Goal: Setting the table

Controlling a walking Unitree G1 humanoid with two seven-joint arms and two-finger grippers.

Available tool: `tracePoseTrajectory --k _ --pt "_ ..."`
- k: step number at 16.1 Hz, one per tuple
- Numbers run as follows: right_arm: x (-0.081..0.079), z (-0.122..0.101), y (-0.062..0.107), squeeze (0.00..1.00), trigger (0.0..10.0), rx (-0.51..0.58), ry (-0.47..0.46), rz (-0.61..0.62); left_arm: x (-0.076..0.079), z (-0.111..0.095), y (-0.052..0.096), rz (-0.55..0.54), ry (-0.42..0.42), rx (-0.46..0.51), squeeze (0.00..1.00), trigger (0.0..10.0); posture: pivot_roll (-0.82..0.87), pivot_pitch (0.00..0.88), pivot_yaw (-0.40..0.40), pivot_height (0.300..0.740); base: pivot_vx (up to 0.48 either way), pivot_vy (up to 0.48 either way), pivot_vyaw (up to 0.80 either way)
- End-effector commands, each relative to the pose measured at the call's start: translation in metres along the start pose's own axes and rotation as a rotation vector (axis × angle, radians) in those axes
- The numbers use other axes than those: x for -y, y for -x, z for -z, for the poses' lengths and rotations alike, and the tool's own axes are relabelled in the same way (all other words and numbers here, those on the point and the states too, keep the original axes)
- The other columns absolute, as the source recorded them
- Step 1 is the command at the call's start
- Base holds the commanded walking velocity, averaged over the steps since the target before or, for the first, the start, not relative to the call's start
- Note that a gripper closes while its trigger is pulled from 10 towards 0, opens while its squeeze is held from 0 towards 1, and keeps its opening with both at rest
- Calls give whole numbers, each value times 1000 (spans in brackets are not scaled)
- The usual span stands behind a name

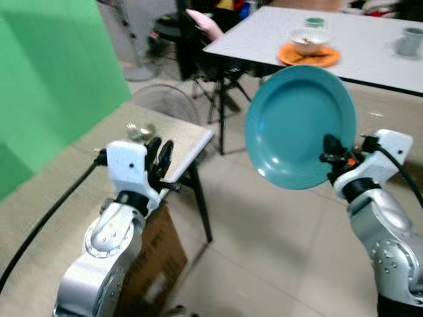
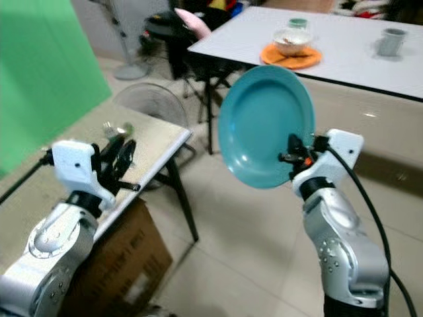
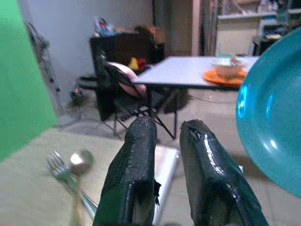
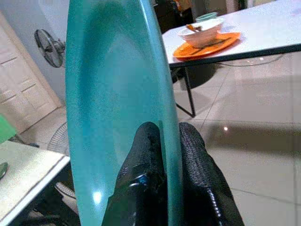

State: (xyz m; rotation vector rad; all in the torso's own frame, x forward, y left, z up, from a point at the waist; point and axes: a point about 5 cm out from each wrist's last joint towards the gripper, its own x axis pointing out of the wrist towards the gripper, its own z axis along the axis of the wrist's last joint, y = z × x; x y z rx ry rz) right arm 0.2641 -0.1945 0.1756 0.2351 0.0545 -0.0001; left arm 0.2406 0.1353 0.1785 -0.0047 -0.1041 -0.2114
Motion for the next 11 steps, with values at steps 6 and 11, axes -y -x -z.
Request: tracePoseTrajectory --k 6,11 --pt "-11 -5 2 0 10000 49 0 -48 -2 7 1 7 -6 -27 0 10000 -97 45 88 740 340 0 -800" --pt "-12 -3 5 0 10000 45 12 -59 -10 14 8 -39 -3 -50 0 10000 -98 32 81 740 337 0 -800"
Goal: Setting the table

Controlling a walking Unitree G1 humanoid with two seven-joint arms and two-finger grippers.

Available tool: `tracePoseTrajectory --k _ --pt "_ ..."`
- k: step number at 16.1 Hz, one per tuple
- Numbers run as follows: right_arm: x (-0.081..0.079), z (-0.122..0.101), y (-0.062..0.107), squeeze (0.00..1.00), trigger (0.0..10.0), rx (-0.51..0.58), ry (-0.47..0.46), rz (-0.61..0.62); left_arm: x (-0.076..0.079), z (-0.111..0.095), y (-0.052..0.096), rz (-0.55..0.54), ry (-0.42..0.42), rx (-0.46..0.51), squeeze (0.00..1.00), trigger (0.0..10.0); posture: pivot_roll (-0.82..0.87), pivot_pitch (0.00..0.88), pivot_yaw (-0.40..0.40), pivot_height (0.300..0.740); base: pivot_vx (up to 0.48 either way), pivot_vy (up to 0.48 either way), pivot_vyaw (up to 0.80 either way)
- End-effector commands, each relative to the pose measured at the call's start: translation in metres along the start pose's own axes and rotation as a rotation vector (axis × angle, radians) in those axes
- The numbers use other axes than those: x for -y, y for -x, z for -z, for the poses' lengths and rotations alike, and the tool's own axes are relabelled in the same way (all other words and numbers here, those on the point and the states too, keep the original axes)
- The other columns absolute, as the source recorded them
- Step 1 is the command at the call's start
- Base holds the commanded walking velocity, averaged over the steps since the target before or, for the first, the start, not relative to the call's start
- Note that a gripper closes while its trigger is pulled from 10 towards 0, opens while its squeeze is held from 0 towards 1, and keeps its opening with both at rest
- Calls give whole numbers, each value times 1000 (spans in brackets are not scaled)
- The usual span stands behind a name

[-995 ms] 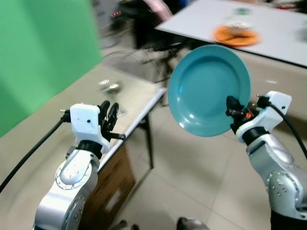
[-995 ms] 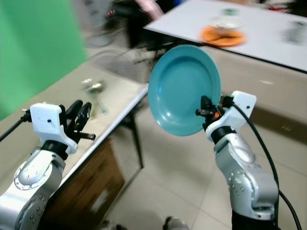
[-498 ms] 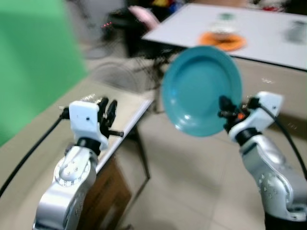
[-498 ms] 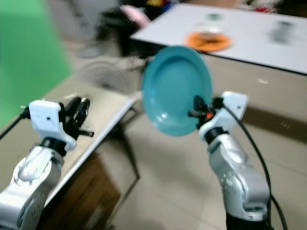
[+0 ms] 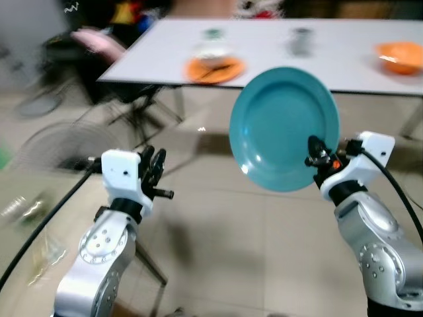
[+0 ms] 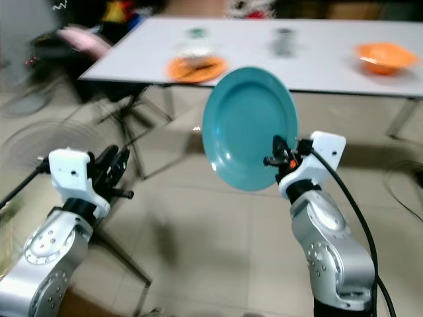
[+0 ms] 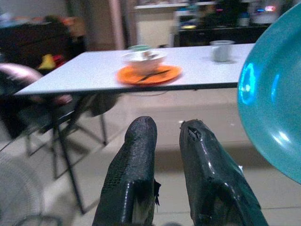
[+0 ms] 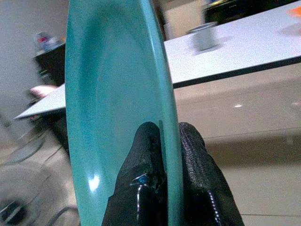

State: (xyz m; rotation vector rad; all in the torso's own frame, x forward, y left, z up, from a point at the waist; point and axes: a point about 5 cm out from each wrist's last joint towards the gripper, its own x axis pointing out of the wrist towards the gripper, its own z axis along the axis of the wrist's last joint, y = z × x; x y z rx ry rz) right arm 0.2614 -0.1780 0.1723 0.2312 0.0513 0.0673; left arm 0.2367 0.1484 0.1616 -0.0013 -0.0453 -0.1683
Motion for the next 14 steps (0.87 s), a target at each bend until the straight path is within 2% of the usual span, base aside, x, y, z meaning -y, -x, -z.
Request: tracePoseTrajectory --k 1,4,7,9,14 --pt "2 -9 3 0 10000 46 10 6 0 -1 2 -8 -7 7 0 10000 -98 28 76 740 337 0 -800" --pt "2 -7 0 0 10000 42 11 0 -7 4 9 -49 -24 -8 0 10000 -93 17 66 740 334 0 -708" --pt "3 -6 -4 0 10000 31 46 5 -11 6 12 -73 -22 -16 0 10000 -96 9 58 740 335 0 0" --pt "-3 -1 -5 0 10000 -35 33 -36 -17 12 18 -112 -14 -29 0 10000 -103 12 47 740 339 0 0" --pt "-7 8 -9 0 10000 -96 122 -68 -14 8 22 -115 -26 -18 0 10000 -108 26 22 740 350 0 0"
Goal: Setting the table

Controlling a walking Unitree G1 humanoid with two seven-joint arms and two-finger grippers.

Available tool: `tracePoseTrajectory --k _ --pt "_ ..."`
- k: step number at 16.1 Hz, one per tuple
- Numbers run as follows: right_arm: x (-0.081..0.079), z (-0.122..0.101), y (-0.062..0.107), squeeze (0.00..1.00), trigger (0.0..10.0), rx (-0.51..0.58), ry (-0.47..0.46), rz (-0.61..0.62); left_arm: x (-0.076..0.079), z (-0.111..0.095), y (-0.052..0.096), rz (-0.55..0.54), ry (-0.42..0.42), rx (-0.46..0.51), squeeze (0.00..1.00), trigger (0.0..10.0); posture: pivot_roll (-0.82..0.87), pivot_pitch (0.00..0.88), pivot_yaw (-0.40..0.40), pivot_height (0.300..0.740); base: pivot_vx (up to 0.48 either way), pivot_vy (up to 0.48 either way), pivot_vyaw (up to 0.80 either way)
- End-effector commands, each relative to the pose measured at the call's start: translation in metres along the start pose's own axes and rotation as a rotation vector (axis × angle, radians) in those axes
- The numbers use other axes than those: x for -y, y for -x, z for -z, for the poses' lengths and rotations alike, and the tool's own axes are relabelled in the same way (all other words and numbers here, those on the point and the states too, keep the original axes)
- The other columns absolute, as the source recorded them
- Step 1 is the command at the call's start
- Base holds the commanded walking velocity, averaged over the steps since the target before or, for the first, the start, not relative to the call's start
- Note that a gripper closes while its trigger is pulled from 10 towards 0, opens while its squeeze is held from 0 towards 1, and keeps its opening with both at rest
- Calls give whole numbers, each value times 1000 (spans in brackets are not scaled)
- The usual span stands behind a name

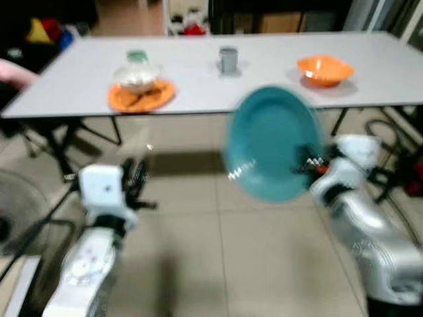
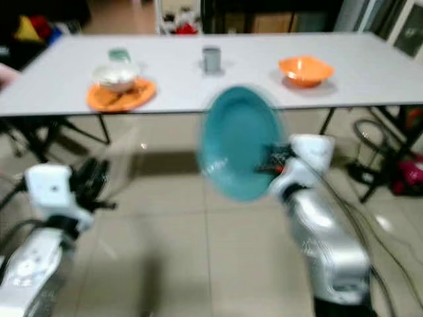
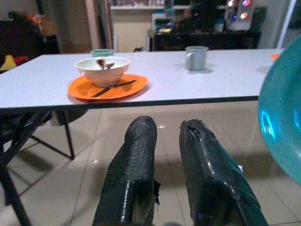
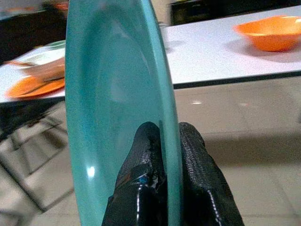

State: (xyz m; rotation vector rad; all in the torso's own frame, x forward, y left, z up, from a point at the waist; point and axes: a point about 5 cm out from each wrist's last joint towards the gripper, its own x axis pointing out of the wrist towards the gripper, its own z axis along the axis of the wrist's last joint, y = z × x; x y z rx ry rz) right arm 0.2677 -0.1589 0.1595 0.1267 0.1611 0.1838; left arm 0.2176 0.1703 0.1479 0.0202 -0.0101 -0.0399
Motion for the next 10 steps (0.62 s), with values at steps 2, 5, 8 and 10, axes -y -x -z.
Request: tracePoseTrajectory --k 2,5,8,10 --pt "4 -7 1 0 10000 21 42 -6 8 -4 1 28 -7 18 0 10000 -108 32 23 740 358 0 0" --pt "4 -5 -2 0 10000 8 0 2 10 -2 2 34 -5 10 0 10000 -115 38 27 740 369 0 -454" --pt "6 -8 -8 0 10000 14 1 0 12 -1 2 47 -14 3 0 10000 -116 43 31 740 366 0 -800" --pt "7 -7 -10 0 10000 -5 4 -12 12 -1 2 46 -14 2 0 10000 -116 43 31 740 368 0 -306"
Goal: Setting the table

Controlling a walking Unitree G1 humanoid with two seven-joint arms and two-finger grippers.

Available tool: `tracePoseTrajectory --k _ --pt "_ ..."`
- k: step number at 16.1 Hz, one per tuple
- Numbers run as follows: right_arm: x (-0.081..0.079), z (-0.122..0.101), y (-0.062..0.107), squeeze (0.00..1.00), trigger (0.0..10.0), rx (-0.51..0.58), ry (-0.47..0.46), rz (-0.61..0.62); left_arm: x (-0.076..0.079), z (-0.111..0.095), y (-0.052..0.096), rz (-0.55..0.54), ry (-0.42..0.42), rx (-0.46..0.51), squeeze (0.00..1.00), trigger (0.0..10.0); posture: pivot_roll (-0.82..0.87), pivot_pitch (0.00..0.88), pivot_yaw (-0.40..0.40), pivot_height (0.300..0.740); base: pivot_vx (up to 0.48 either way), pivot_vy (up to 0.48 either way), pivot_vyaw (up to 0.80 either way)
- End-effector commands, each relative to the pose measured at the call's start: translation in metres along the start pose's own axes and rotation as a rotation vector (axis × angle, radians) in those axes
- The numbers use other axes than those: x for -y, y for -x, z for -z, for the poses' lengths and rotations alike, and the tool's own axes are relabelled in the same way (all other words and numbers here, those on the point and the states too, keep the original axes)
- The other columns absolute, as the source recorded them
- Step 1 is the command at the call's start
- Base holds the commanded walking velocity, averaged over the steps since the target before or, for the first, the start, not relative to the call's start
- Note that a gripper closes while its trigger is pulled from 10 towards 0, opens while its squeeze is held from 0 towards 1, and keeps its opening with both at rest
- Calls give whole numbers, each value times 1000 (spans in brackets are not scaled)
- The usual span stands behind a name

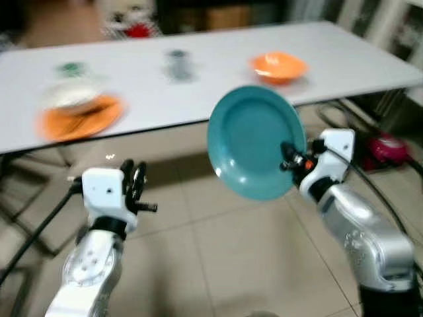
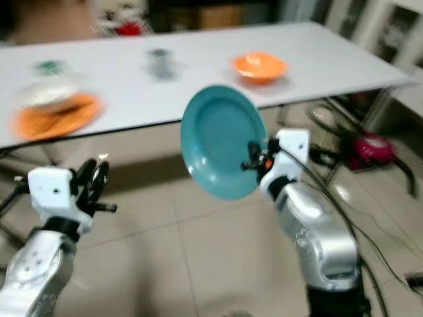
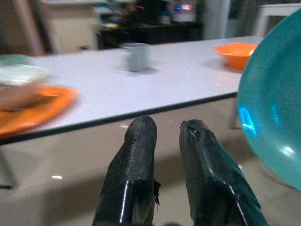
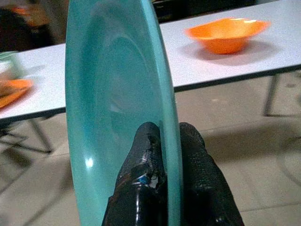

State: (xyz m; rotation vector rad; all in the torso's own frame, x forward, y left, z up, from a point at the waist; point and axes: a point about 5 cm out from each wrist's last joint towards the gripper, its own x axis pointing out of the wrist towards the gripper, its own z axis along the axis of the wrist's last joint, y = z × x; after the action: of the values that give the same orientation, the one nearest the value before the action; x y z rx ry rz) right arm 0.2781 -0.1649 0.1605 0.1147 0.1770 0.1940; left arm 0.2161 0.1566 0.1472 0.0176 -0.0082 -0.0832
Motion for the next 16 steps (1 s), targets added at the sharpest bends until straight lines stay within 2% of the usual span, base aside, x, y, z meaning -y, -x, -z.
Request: tracePoseTrajectory --k 1,4,10,12,13,15,16 --pt "-1 -3 -3 0 10000 2 2 -20 -2 -2 1 3 -17 2 0 10000 -116 43 31 740 364 0 0" --pt "0 -8 -7 0 10000 9 -77 -27 -2 -2 2 12 -29 -3 0 10000 -101 50 39 740 365 0 0" --pt "6 -9 -10 0 10000 3 -100 -23 4 -3 1 44 -59 -1 0 10000 -80 63 27 740 366 0 0" --pt "3 -9 -8 0 10000 -13 -78 -41 3 -3 2 48 -60 -3 0 10000 -94 71 23 740 366 0 0" --pt "2 -8 -8 0 10000 -20 -85 -51 3 -3 2 48 -58 -4 0 10000 -99 72 23 740 368 0 0" --pt "5 -10 -8 0 10000 -26 -101 -60 5 -3 2 50 -55 -4 0 10000 -104 75 26 740 368 0 -800" --pt "6 -12 -11 0 10000 -26 -150 -68 6 -2 1 57 -61 -5 0 10000 -106 75 31 740 368 0 0"
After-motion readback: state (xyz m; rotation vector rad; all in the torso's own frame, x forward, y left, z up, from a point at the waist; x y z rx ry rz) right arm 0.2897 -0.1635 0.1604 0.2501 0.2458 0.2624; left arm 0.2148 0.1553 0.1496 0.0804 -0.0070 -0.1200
